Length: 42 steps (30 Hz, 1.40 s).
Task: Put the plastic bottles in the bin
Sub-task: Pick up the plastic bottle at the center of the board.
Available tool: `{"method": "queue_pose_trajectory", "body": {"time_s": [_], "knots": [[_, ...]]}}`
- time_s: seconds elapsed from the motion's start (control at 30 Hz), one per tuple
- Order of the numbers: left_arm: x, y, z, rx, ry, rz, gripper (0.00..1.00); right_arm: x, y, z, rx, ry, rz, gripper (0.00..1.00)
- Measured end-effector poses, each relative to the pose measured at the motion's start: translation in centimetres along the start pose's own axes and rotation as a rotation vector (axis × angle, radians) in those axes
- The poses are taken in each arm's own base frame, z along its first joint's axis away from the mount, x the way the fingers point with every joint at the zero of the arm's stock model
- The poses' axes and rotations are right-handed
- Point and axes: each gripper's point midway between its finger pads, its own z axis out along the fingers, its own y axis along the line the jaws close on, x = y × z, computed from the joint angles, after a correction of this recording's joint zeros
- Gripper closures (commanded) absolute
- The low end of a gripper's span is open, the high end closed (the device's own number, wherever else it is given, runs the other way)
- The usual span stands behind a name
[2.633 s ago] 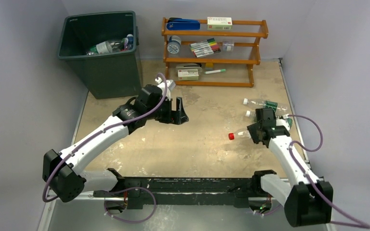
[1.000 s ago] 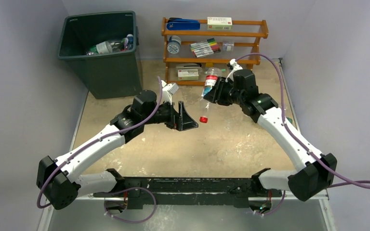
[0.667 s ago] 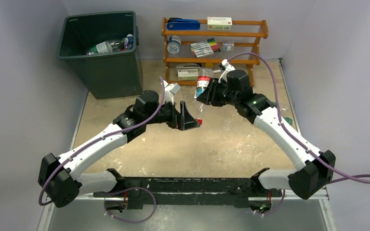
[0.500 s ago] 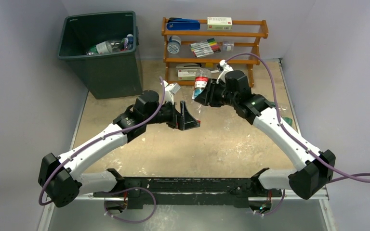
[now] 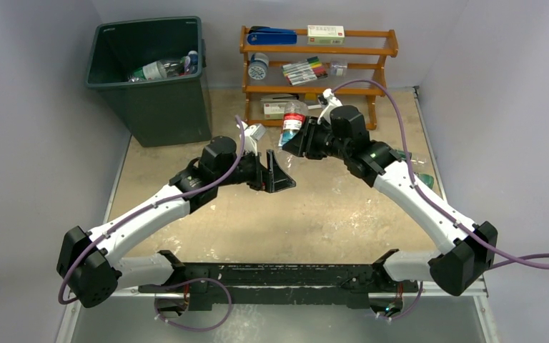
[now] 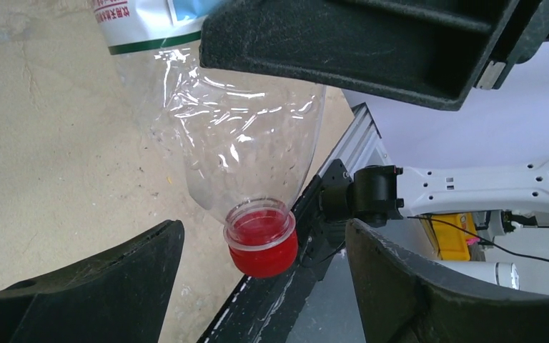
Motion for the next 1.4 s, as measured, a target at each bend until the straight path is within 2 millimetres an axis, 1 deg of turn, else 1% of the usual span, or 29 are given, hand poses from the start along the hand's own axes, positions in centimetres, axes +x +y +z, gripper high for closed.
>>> {"method": "queue_pose_trajectory", "body": {"time_s": [0.2, 0.4, 0.6, 0.93, 1.07, 1.17, 1.27, 1.33, 1.4], "knots": [[-0.6, -0.2, 0.2, 0.003, -0.028, -0.009, 0.20, 0.0, 0.6, 0.1, -0.016, -0.006, 0.039, 0.82], [-0.5, 0.2, 0.3, -0.007, -0.044, -0.026, 0.23, 0.3, 1.0, 0.4, -0.029, -0.005, 0.087, 0.83], [-0.8, 0.2, 0.4, -0.009, -0.058, -0.029, 0.31, 0.1, 1.3, 0.5, -0.040, -0.017, 0.122, 0.82], [-0.9, 0.2, 0.2, -0.013, -0.064, -0.032, 0.39, 0.1, 1.0, 0.9, -0.021, -0.017, 0.138, 0.82], [-0.8, 0.3, 0.2, -0.020, -0.064, -0.037, 0.46, 0.0, 0.7, 1.0, -0.008, -0.026, 0.141, 0.83], [-0.7, 0.5, 0.2, -0.026, -0.061, -0.043, 0.50, -0.1, 0.6, 1.0, 0.000, -0.031, 0.142, 0.82], [-0.6, 0.5, 0.2, -0.029, -0.058, -0.044, 0.58, -0.1, 0.5, 1.0, 0.003, -0.031, 0.142, 0.82], [-0.5, 0.7, 0.2, -0.038, -0.057, -0.048, 0.65, -0.1, 0.5, 1.0, 0.004, -0.030, 0.143, 0.82], [-0.5, 0.9, 0.2, -0.044, -0.056, -0.051, 0.69, -0.1, 0.5, 1.0, 0.005, -0.030, 0.143, 0.82]]}}
